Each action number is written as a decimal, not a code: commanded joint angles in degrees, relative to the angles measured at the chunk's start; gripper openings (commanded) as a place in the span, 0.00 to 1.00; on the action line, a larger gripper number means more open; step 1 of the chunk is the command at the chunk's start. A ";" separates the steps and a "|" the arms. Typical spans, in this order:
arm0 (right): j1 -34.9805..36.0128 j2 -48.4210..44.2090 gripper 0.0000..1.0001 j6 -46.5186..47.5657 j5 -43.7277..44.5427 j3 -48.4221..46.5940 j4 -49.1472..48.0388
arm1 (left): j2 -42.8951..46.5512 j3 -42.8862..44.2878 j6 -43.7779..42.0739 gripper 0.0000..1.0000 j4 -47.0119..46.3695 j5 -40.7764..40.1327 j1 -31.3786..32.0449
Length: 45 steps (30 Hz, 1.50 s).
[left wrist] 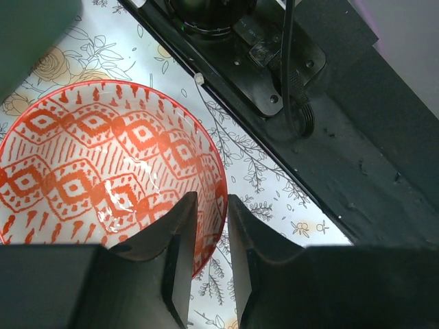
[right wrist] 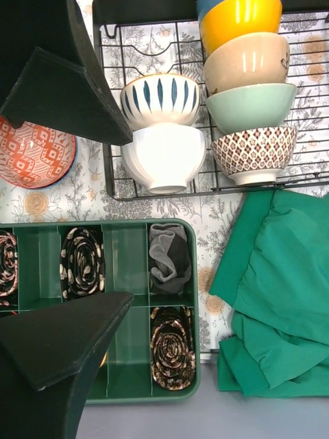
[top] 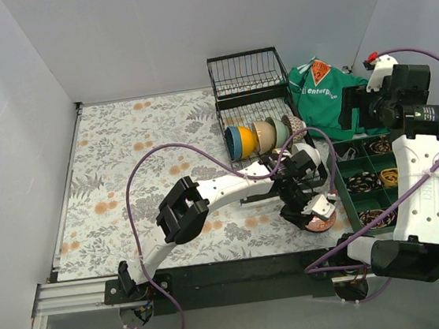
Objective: Load the bowls into the dish rack
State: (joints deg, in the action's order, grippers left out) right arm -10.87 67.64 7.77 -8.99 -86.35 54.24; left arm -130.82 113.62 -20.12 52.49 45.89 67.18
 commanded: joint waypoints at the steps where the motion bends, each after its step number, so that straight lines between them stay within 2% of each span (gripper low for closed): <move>1: -0.20 -0.58 0.95 -0.65 -1.11 0.83 -1.77 | 1.54 2.57 -0.62 0.22 1.39 -0.01 0.32; 9: -0.38 -0.40 0.95 -1.09 -1.73 1.53 -2.03 | 2.24 2.48 0.96 0.00 1.74 -0.27 -0.03; 15: -0.46 -0.66 0.95 -1.35 -2.17 2.41 -2.03 | 7.51 -1.39 2.72 0.00 -5.99 -0.53 -0.47; 19: -0.46 -0.93 0.95 -1.27 -1.91 2.59 -2.03 | 6.11 5.11 1.31 0.00 0.93 -1.68 -0.82; 21: -0.55 -1.19 0.95 -1.09 -1.73 2.41 -2.03 | 7.86 4.34 4.63 0.00 0.08 -0.11 -2.22; 24: -0.55 -1.54 0.95 -1.09 -1.38 2.41 -1.94 | 11.54 0.65 9.90 0.00 -6.94 2.71 -4.33; 30: -0.64 -2.07 0.95 -1.00 -0.85 3.11 -1.94 | 12.78 1.69 13.16 0.00 -6.78 5.43 -5.83; 38: -0.64 -1.89 0.95 -0.65 -0.32 3.02 -1.50 | 16.30 -0.42 26.09 0.00 -11.71 12.64 -10.31; 42: -0.64 -2.07 0.95 -0.30 -0.15 3.38 -1.42 | 20.16 -0.59 27.33 0.00 -8.39 12.38 -13.12; 45: -0.64 -1.98 0.95 -0.04 0.03 3.64 -1.59 | 25.69 -4.45 25.58 0.00 -5.13 10.46 -16.72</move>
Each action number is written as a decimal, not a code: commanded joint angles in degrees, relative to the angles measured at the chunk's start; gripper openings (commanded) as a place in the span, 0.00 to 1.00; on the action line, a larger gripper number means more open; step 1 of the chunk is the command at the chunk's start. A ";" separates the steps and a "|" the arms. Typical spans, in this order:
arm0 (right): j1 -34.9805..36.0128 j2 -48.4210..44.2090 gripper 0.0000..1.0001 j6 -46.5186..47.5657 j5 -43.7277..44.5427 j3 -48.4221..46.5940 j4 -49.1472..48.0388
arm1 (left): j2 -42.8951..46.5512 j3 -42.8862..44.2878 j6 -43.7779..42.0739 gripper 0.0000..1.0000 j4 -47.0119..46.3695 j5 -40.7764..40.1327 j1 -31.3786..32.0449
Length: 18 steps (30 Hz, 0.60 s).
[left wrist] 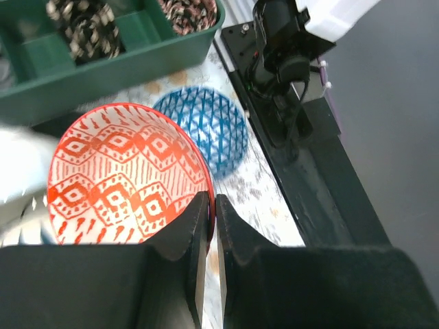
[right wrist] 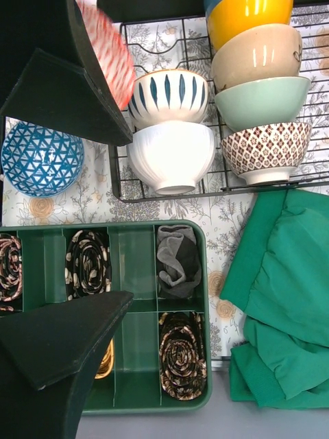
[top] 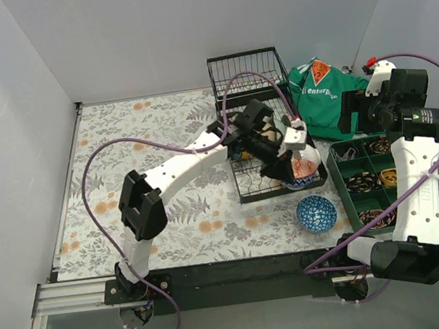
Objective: Load the bowls into the dish rack
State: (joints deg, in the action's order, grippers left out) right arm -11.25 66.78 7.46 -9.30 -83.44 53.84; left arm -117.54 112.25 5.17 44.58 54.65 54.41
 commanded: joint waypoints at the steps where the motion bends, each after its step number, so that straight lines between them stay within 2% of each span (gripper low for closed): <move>1: -0.36 -1.30 0.95 0.36 0.34 0.91 -1.20 | 13.90 -4.22 -0.42 0.00 3.58 1.08 -5.79; 8: -0.36 -1.39 0.95 0.62 0.51 2.49 -1.81 | 27.17 -19.24 -7.89 0.00 9.83 -11.04 -11.69; 12: -0.36 -1.13 0.95 0.71 0.60 2.58 -1.90 | 36.66 -32.76 -9.73 0.00 5.18 -23.32 -14.68; 13: -0.36 -0.96 0.95 0.71 0.86 2.49 -1.90 | 39.37 -37.84 -10.52 0.00 4.65 -25.10 -15.99; 16: -0.36 -0.69 0.95 0.80 0.86 2.32 -1.99 | 43.60 -45.69 -10.01 0.00 0.79 -28.19 -20.20; 18: -0.36 -0.08 0.95 0.80 0.77 2.05 -1.99 | 44.06 -51.59 -10.26 0.00 -1.07 -29.69 -21.10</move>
State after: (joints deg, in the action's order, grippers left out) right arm -11.27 66.48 7.75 -8.91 -80.71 53.78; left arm -76.58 68.03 -2.96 49.06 32.47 36.49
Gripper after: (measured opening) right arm 0.949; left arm 0.073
